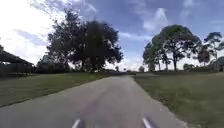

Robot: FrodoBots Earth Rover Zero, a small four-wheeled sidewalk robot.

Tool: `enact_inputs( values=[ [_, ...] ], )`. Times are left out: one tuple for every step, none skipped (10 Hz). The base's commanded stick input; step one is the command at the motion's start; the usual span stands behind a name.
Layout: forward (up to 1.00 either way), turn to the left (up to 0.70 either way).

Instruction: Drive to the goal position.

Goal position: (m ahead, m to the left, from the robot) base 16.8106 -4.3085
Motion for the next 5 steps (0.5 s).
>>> enact_inputs(
  values=[
    [0.69, 0.03],
    [0.69, 0.03],
    [0.69, 0.03],
    [0.69, 0.03],
    [0.69, 0.03]
  ],
)
